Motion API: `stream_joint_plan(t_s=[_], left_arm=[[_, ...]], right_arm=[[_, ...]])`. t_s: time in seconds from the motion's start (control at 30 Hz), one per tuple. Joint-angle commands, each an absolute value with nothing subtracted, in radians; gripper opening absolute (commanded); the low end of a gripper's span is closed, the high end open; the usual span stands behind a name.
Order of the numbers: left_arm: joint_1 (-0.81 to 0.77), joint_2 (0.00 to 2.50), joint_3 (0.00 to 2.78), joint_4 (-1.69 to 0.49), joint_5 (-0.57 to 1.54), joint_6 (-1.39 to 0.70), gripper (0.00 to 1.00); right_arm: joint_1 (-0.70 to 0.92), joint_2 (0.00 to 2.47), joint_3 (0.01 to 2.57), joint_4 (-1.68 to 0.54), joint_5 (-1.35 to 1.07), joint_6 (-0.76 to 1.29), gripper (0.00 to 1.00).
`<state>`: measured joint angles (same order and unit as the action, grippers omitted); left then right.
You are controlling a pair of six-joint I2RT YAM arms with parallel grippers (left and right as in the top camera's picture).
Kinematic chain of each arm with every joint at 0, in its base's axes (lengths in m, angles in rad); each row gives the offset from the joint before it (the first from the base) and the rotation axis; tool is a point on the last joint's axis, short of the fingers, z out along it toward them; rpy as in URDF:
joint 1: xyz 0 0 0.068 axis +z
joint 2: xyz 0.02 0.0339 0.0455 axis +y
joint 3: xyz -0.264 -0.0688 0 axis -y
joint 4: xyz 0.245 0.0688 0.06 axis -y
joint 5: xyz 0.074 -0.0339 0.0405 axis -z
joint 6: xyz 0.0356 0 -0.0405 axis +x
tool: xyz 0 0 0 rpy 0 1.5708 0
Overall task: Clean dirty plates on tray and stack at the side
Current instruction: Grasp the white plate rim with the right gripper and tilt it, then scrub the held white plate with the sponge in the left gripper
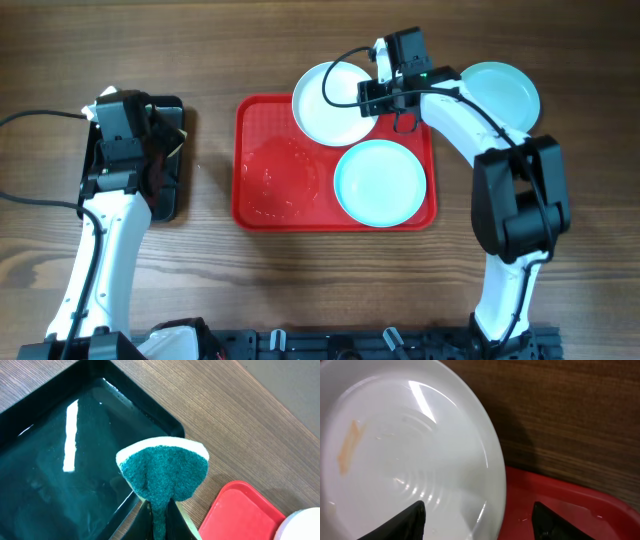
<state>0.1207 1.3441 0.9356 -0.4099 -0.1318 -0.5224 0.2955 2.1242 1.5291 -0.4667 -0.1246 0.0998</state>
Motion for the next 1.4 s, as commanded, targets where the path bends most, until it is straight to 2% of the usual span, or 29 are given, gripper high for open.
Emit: stream_joint_plan(t_s=[0.0, 0.03, 0.17, 0.27, 0.37, 0.47, 0.63, 0.8, 0.9, 0.97, 1.07, 1.13, 1.2, 1.27, 1.3, 1.37], left_arm=[[0.127, 1.345, 0.933, -0.408, -0.123, -0.529, 0.04], [0.127, 1.345, 0.933, -0.408, -0.123, -0.529, 0.04], [0.127, 1.345, 0.933, -0.406, -0.123, -0.529, 0.04], [0.126, 1.345, 0.933, -0.396, -0.039, -0.529, 0.04], [0.1, 1.381, 0.933, -0.382, 0.142, -0.529, 0.04], [-0.015, 1.46, 0.933, -0.361, 0.142, -0.528, 0.04], [-0.204, 1.617, 0.933, -0.256, 0.142, -0.525, 0.04], [-0.316, 1.769, 0.933, -0.12, 0.142, -0.527, 0.04], [-0.345, 1.843, 0.933, -0.138, 0.134, -0.532, 0.04], [-0.334, 1.846, 0.934, -0.192, -0.005, -0.532, 0.04], [-0.283, 1.779, 0.934, -0.341, -0.381, -0.52, 0.04], [-0.281, 1.692, 0.937, -0.331, -0.447, -0.449, 0.04], [-0.281, 1.65, 0.937, -0.296, -0.352, -0.45, 0.04], [-0.287, 1.677, 0.936, -0.221, 0.076, -0.5, 0.04], [-0.3, 1.712, 0.936, -0.196, 0.159, -0.533, 0.04], [-0.332, 1.763, 0.936, -0.167, 0.186, -0.533, 0.04]], right_arm=[[0.294, 2.164, 1.529, -0.48, -0.113, 0.128, 0.57], [0.294, 2.169, 1.529, -0.479, -0.113, 0.134, 0.43], [0.298, 2.169, 1.53, -0.48, -0.118, 0.134, 0.04], [0.353, 2.169, 1.53, -0.482, -0.223, 0.13, 0.04], [0.477, 2.169, 1.53, -0.486, -0.226, 0.13, 0.04], [0.519, 2.169, 1.53, -0.519, -0.15, 0.131, 0.04], [0.518, 2.17, 1.529, -0.595, -0.159, 0.165, 0.04], [0.517, 2.17, 1.529, -0.615, -0.158, 0.187, 0.04], [0.509, 2.17, 1.529, -0.603, -0.153, 0.187, 0.04], [0.491, 2.17, 1.529, -0.602, -0.151, 0.186, 0.04], [0.449, 2.17, 1.529, -0.603, -0.146, 0.186, 0.04], [0.443, 2.17, 1.529, -0.6, -0.146, 0.186, 0.04], [0.444, 2.17, 1.529, -0.599, -0.146, 0.186, 0.04], [0.444, 2.17, 1.529, -0.595, -0.146, 0.186, 0.04], [0.444, 2.17, 1.529, -0.59, -0.146, 0.186, 0.04], [0.444, 2.17, 1.529, -0.587, -0.147, 0.186, 0.04]])
